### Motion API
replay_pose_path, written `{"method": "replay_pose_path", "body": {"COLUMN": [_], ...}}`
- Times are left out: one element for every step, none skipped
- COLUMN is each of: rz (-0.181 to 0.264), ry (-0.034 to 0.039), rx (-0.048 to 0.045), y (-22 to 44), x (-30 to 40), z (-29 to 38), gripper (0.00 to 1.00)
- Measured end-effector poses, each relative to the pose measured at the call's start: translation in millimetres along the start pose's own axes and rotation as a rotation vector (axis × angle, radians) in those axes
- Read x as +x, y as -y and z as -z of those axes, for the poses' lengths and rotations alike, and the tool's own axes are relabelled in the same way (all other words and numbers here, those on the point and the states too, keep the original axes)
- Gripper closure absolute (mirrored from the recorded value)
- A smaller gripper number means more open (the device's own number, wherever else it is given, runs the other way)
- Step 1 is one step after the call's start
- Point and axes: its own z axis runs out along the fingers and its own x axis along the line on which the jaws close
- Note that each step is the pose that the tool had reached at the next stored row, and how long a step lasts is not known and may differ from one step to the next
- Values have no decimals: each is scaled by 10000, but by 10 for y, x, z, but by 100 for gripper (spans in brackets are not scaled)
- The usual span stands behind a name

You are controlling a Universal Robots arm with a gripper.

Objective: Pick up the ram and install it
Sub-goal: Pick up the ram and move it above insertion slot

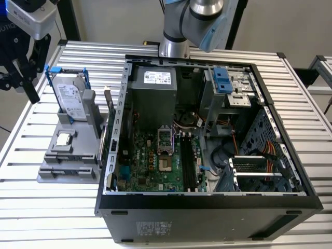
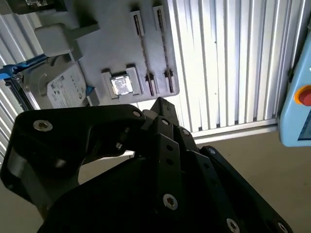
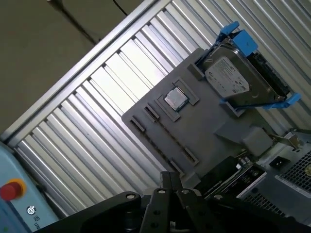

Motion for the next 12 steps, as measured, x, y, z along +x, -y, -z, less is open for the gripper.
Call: {"method": "replay_pose_path", "body": {"rz": [66, 135, 193, 239, 280, 319, 358, 396, 437, 480, 521, 563], "ry": [0, -2, -4, -5, -6, -7, -9, -11, -14, -17, -18, -19], "rx": [-1, -1, -1, -1, -1, 1, 2, 2, 4, 5, 5, 6], "y": [0, 0, 0, 0, 0, 0, 0, 0, 0, 1, 1, 0], "x": [0, 0, 1, 1, 1, 1, 1, 1, 0, 0, 0, 1], "z": [0, 0, 0, 0, -1, -1, -1, -1, 0, 0, 0, -1], "gripper": [100, 100, 100, 100, 100, 100, 100, 100, 100, 100, 100, 100]}}
